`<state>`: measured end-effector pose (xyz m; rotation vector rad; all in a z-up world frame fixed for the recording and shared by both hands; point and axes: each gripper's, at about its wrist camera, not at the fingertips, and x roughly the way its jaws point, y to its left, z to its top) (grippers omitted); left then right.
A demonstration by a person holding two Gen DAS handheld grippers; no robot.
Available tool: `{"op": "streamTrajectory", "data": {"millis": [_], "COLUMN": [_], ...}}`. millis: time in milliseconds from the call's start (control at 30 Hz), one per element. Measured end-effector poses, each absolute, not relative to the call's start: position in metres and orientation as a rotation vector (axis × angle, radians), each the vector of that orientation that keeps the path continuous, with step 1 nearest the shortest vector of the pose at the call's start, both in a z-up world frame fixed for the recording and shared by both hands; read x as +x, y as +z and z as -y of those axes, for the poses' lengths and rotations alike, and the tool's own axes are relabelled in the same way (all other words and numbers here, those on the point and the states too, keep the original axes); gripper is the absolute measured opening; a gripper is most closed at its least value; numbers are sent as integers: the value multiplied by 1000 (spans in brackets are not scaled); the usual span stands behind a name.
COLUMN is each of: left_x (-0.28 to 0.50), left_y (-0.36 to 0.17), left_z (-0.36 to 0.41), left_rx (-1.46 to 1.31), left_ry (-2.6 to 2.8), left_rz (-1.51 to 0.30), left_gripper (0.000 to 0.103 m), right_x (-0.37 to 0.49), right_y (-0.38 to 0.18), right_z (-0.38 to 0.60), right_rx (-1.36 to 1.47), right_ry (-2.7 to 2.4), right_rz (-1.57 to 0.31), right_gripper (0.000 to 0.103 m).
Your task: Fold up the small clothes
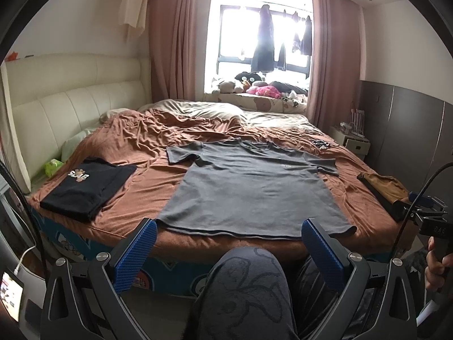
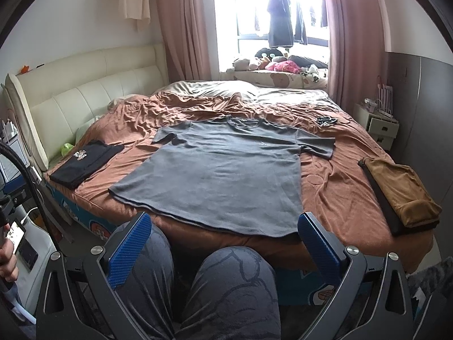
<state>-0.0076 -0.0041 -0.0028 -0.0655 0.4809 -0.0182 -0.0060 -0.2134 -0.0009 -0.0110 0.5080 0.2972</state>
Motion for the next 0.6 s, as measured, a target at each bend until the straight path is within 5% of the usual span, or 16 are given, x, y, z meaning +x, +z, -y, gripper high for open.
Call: {"op": "streamTrajectory", "data": {"millis": [600], "left_x": [-11], "left_y": [-9], "left_z": [-6], "left_rx": [-74], "left_ry": [-6], "left_rz": [-476], "left_gripper": [103], "right_x": [1], "right_y": [-1], "right_z": [209], "right_rx": [-21], "right_ry": [303], "right_rz": [-516], "right_gripper": [103]}}
